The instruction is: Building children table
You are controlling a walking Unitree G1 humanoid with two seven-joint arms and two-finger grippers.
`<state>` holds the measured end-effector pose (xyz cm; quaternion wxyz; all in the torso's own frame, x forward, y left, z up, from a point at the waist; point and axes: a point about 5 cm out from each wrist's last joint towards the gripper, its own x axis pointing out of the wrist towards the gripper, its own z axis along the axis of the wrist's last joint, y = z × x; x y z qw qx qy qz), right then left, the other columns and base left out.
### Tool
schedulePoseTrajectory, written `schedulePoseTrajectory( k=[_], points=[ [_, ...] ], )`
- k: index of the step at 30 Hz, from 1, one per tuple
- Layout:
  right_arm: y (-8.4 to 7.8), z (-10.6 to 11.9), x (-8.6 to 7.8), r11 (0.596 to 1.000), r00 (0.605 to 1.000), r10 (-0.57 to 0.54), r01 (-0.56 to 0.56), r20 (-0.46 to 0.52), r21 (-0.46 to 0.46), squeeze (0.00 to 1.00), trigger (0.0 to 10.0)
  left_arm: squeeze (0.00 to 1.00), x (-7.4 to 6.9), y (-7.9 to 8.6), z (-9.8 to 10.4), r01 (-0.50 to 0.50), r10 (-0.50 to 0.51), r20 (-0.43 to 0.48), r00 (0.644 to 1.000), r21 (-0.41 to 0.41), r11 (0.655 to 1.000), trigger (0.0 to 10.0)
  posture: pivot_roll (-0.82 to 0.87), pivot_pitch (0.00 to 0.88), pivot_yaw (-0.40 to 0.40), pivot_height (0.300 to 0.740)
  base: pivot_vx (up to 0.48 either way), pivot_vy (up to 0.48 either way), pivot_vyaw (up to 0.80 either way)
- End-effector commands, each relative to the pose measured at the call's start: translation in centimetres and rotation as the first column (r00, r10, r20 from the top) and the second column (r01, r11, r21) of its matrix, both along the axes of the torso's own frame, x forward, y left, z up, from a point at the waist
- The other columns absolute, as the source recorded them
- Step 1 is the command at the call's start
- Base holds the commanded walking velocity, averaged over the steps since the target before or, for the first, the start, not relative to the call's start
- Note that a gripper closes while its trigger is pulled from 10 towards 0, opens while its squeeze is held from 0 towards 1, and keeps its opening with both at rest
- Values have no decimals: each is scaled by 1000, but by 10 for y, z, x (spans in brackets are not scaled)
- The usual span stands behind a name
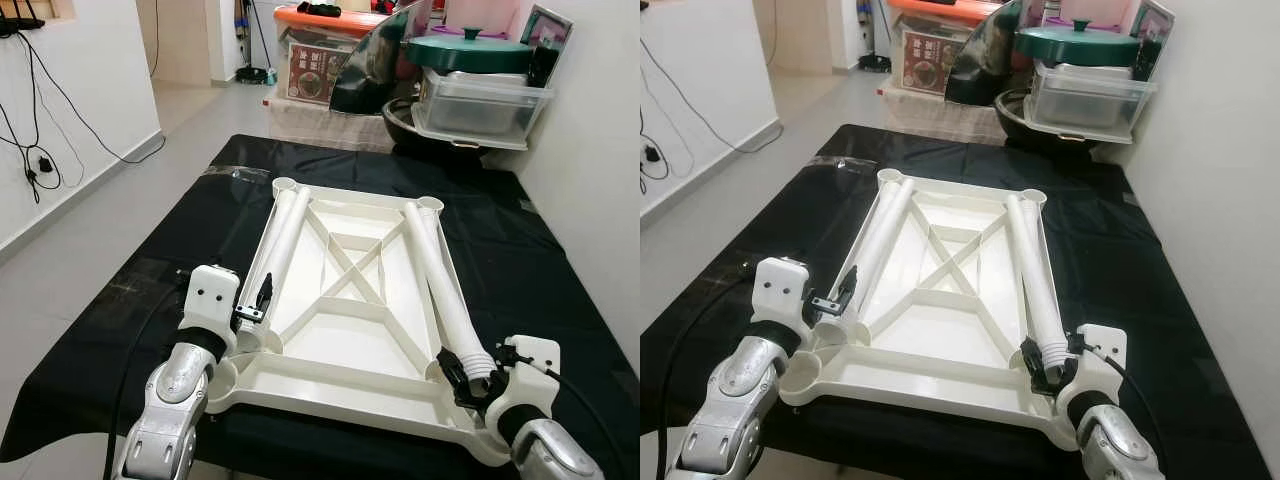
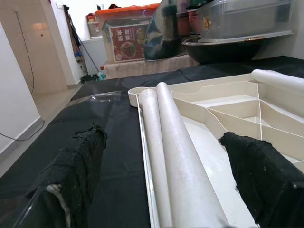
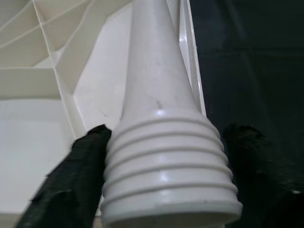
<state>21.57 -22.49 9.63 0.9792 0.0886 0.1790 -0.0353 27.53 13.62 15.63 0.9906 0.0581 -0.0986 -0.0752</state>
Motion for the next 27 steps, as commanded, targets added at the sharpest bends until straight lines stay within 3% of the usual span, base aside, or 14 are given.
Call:
schedulePoseTrajectory(
  k=[1,6,14,18,19,20,22,23,24,27],
  points=[
    [-2,-7,-3,1000,999,-21,21,-36,-2,0,0,0,1,-2,-1,8,-8,-13,1000,0,1000,10000,98,0,-116,740,0,0,0],
    [-4,-8,-3,1000,999,-29,29,-33,1,0,0,0,1,-2,-1,10,-10,-14,1000,3,1000,10000,101,0,-115,740,0,0,0],
    [-1,11,6,999,992,-46,46,118,8,0,0,0,1,-2,0,28,-28,-20,999,1,1000,10000,103,0,-104,740,0,0,0],
    [-1,13,7,999,990,-46,45,135,9,0,0,0,1,-3,0,33,-34,-23,999,-4,999,10000,103,0,-104,740,0,0,0],
    [5,31,11,1000,971,0,-2,239,9,0,0,0,12,-8,8,77,-78,-1,997,-69,995,10000,97,0,-88,740,0,0,0],
    [5,31,11,1000,971,0,-2,239,9,0,0,0,12,-8,8,77,-78,-1,997,-69,995,10000,97,0,-88,740,0,0,0],
    [11,46,12,998,943,57,-62,329,5,0,0,0,22,-16,16,149,-147,29,989,-106,983,10000,88,0,-81,740,0,0,0],
    [11,46,12,998,943,57,-62,329,5,0,0,0,22,-16,16,149,-147,29,989,-106,983,10000,88,0,-81,740,0,0,0],
    [15,53,11,994,923,102,-111,372,3,0,0,0,26,-26,21,247,-242,57,969,-106,963,10000,83,0,-77,740,0,0,0],
    [22,56,8,983,905,168,-184,390,4,0,0,0,26,-35,27,327,-320,73,945,-137,935,10000,69,0,-62,740,0,0,0]
  ],
)
